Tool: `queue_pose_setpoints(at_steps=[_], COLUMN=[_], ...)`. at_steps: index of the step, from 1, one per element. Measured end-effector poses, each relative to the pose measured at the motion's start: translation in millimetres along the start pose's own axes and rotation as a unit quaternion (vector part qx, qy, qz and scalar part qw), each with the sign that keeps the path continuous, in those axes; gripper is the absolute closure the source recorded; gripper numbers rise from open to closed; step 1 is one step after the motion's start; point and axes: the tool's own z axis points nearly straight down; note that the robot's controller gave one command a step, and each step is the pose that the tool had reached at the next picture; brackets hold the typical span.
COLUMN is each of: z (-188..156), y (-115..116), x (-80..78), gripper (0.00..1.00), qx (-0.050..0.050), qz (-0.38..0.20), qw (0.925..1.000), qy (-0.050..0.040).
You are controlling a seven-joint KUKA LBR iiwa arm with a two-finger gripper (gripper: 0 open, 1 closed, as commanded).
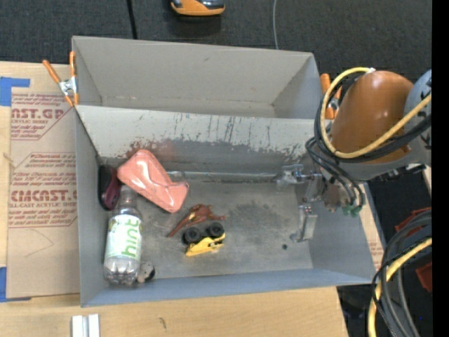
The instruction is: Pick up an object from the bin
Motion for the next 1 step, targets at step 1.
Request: queue_pose_setpoints(at_steps=[1], z=[-4.6], y=[0.3], x=[-1.3], gripper=[0.00], qx=[0.000], qz=[-0.001], qw=[1.0000], qy=[-0.0038])
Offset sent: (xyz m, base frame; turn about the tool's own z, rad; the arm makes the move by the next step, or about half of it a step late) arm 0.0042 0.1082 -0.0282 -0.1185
